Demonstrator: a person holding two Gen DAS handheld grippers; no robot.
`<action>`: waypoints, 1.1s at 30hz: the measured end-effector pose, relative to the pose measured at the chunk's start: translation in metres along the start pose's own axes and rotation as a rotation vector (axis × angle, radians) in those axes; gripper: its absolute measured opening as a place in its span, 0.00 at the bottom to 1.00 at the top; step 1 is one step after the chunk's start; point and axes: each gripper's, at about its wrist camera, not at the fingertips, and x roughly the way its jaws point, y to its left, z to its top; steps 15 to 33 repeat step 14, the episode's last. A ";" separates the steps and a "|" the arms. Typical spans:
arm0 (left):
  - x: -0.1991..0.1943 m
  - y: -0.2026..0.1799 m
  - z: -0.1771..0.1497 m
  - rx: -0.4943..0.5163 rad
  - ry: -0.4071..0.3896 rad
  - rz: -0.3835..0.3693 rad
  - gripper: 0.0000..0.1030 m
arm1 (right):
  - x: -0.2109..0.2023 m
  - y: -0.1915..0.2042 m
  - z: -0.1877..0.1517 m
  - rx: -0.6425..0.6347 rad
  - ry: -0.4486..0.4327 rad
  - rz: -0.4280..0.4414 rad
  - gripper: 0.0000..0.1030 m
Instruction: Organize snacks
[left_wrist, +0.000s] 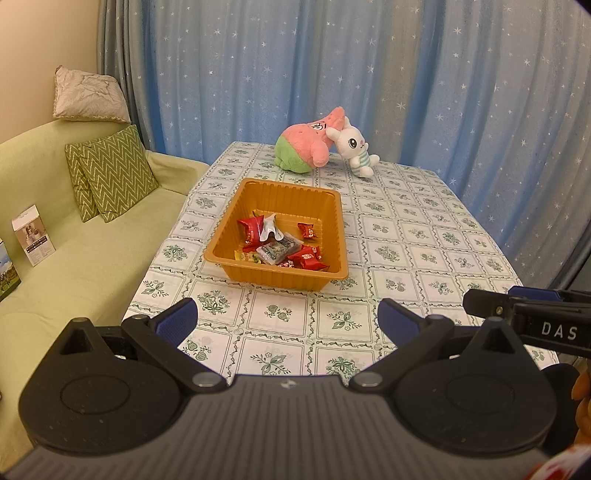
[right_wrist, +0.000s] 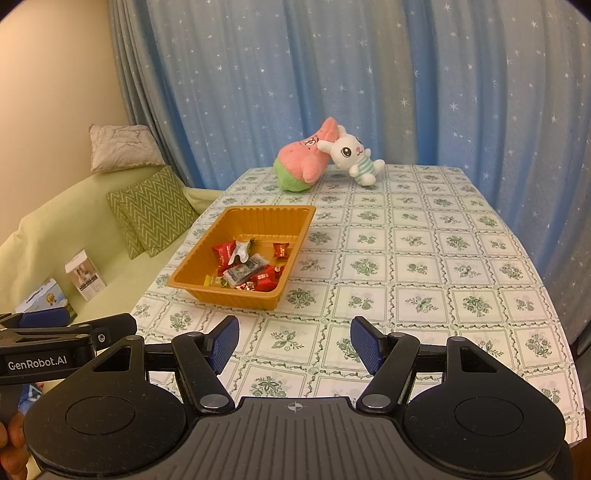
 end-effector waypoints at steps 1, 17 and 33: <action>0.000 0.000 0.000 0.001 0.000 0.000 1.00 | 0.000 0.000 0.000 -0.001 0.000 0.000 0.65; 0.003 -0.001 0.001 0.002 -0.009 0.004 1.00 | 0.000 -0.002 -0.001 0.001 0.000 -0.001 0.65; 0.003 -0.001 0.001 0.002 -0.009 0.004 1.00 | 0.000 -0.002 -0.001 0.001 0.000 -0.001 0.65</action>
